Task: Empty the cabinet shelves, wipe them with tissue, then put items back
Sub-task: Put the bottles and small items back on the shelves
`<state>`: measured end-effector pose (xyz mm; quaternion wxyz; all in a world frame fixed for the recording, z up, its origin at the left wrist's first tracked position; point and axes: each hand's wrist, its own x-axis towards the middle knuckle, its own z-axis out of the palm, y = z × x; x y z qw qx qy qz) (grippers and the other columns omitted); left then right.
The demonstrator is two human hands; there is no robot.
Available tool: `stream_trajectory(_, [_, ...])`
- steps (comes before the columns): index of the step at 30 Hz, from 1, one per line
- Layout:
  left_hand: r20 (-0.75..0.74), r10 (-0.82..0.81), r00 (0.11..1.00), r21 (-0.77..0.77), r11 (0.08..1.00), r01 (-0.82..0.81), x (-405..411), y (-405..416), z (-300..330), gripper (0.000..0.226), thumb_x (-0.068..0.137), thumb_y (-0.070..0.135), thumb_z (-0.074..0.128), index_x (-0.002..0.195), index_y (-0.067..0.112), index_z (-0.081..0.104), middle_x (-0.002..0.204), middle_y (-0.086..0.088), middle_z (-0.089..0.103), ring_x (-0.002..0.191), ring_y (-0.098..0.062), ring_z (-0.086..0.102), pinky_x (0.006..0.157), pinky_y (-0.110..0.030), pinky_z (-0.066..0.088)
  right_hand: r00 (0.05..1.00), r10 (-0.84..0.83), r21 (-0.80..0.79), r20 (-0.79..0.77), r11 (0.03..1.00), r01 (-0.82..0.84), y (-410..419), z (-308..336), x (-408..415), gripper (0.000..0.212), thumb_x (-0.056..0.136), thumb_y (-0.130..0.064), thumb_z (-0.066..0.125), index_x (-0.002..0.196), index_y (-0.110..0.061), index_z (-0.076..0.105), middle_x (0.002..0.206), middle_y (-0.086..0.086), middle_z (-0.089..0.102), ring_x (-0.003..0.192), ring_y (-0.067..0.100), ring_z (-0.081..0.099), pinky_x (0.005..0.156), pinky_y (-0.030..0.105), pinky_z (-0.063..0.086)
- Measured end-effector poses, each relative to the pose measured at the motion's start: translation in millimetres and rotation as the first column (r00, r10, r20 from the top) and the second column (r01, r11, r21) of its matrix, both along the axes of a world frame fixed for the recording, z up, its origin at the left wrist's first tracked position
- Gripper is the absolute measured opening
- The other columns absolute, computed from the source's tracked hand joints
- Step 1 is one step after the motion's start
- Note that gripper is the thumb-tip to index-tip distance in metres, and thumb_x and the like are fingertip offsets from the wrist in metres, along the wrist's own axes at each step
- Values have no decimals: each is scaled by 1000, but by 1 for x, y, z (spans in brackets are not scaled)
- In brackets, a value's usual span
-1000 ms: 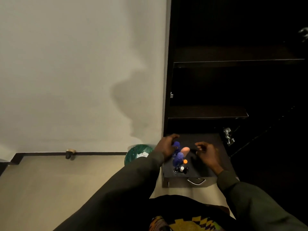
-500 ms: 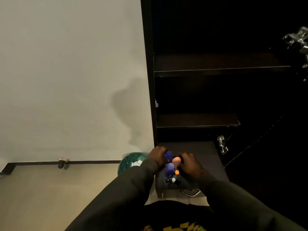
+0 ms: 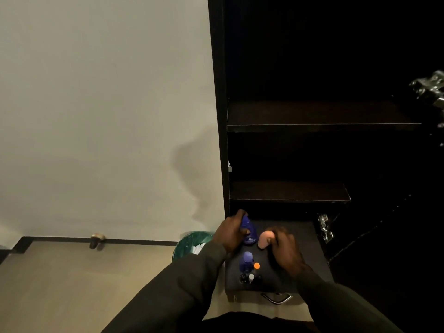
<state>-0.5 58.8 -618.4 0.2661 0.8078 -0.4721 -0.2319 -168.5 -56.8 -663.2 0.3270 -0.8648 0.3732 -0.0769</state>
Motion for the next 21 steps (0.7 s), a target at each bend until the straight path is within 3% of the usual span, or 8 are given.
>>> stream_trajectory(3, [-15, 3, 1000, -153, 988, -5, -9, 7, 27, 36, 91, 29, 60, 121, 24, 42, 108, -3, 66, 93, -24, 62, 74, -31, 45, 990, -45, -18, 133, 999, 48, -4, 29, -16, 28, 93, -13, 57, 119, -23, 62, 116, -4, 56, 104, 10, 56, 89, 14, 37])
stream_trajectory(5, [-34, -2, 999, -253, 967, -7, -18, 14, 46, 33, 93, 32, 60, 120, 25, 42, 107, 6, 65, 91, -12, 62, 74, -24, 44, 968, -58, -37, 244, 997, 69, -2, 52, -27, 27, 94, -17, 58, 120, -25, 62, 115, -8, 56, 104, -1, 55, 86, 3, 34])
stream_trajectory(8, [-114, -29, 993, -374, 927, -16, -32, 17, 87, 34, 94, 30, 63, 121, 24, 45, 112, 13, 64, 96, 4, 61, 81, -9, 44, 916, -64, 3, 397, 998, 68, 1, 96, -37, 32, 93, -15, 61, 119, -34, 60, 114, -16, 58, 105, -10, 54, 88, 8, 41])
stream_trajectory(12, [-204, -59, 977, -507, 860, -54, -46, 16, 140, 33, 92, 24, 68, 120, 22, 51, 113, 12, 66, 106, -4, 64, 89, -21, 51, 853, -19, 1, 522, 1000, 22, 6, 161, -44, 35, 90, -6, 64, 117, -29, 64, 116, -14, 61, 107, -4, 58, 88, 14, 47])
stream_trajectory(17, [-212, -45, 976, -631, 769, -102, -54, 16, 201, 35, 92, 15, 67, 121, 27, 53, 117, 16, 63, 108, -4, 63, 85, -16, 51, 802, 24, -18, 597, 1000, -17, 10, 236, -46, 34, 93, -6, 60, 124, -20, 63, 121, -10, 59, 113, -2, 55, 87, 8, 46])
stream_trajectory(21, [-258, -72, 963, -685, 717, -130, -56, 19, 244, 36, 94, 21, 63, 127, 27, 52, 121, 16, 63, 113, -7, 62, 87, -19, 53, 746, 68, -24, 662, 997, -69, 12, 286, -48, 33, 94, -12, 59, 125, -23, 62, 122, -15, 58, 114, 3, 57, 84, 20, 54])
